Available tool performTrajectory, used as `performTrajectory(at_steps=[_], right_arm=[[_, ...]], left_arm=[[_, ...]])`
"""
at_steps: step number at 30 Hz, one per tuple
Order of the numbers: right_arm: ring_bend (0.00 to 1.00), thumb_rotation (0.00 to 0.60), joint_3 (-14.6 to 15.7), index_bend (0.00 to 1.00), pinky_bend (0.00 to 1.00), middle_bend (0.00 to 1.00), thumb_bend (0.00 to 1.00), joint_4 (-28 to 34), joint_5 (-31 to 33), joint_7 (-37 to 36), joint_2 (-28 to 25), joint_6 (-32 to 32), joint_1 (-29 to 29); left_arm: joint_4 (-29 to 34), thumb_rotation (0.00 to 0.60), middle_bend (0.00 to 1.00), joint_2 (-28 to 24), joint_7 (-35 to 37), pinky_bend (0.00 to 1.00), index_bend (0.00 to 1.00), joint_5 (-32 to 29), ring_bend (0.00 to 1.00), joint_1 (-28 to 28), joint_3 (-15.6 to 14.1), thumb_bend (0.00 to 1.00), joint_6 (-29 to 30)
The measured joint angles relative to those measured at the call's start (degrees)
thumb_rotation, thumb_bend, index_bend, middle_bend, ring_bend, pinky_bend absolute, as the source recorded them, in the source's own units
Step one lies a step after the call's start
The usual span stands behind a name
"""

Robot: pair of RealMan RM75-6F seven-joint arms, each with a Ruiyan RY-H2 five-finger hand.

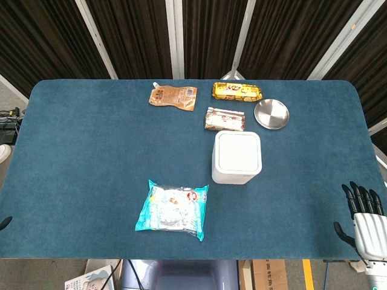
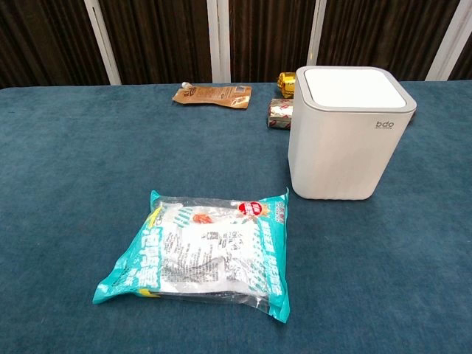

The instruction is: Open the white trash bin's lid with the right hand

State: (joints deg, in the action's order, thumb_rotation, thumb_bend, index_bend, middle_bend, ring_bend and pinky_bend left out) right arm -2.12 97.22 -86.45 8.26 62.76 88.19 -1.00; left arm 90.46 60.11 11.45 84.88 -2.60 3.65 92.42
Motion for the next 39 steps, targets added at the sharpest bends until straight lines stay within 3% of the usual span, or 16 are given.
performTrajectory(at_steps=[20, 26, 33, 35, 37, 39], right_arm=[[0.03, 0.600, -0.1, 0.05, 0.00, 0.00, 0.30, -0.4, -0.1, -0.6, 0.2, 0.4, -0.1], [0.03, 0.600, 0.0, 0.05, 0.00, 0.00, 0.30, -0.5, -1.3, -1.3, 0.1, 1.8, -0.6], [0.07, 0.600, 0.3, 0.05, 0.02, 0.02, 0.30, -0.1, -2.2, -2.2, -0.2, 2.0, -0.6], [0.12, 0.600, 0.4, 0.05, 0.10, 0.07, 0.30, 0.2, -2.8, -2.5, -0.3, 1.9, -0.5], [0.23, 0.600, 0.5, 0.05, 0.31, 0.17, 0.30, 0.8, -3.7, -2.9, -0.6, 1.9, -0.3], [0.40, 0.600, 0.6, 0.05, 0.57, 0.33, 0.30, 2.1, -4.8, -3.2, -1.4, 1.8, 0.2]], left_arm=[[0.0, 0.600, 0.07, 0.0, 0.0, 0.09, 0.19, 0.4, 0.01, -0.4, 0.0, 0.03, 1.0], [-0.7, 0.600, 0.07, 0.3, 0.5, 0.01, 0.19, 1.4, 0.01, -0.9, -0.1, 0.03, 2.6], [-1.5, 0.600, 0.07, 0.8, 1.2, 0.00, 0.19, 1.5, 0.00, -1.3, 0.1, 0.03, 3.6], [-1.5, 0.600, 0.07, 0.8, 1.1, 0.00, 0.19, 1.5, 0.00, -1.3, 0.1, 0.03, 3.6], [-1.4, 0.600, 0.07, 0.9, 0.8, 0.00, 0.19, 1.6, 0.00, -1.2, 0.1, 0.03, 3.5], [-1.3, 0.600, 0.07, 1.0, 0.5, 0.00, 0.19, 1.8, 0.00, -1.2, 0.1, 0.03, 3.6]])
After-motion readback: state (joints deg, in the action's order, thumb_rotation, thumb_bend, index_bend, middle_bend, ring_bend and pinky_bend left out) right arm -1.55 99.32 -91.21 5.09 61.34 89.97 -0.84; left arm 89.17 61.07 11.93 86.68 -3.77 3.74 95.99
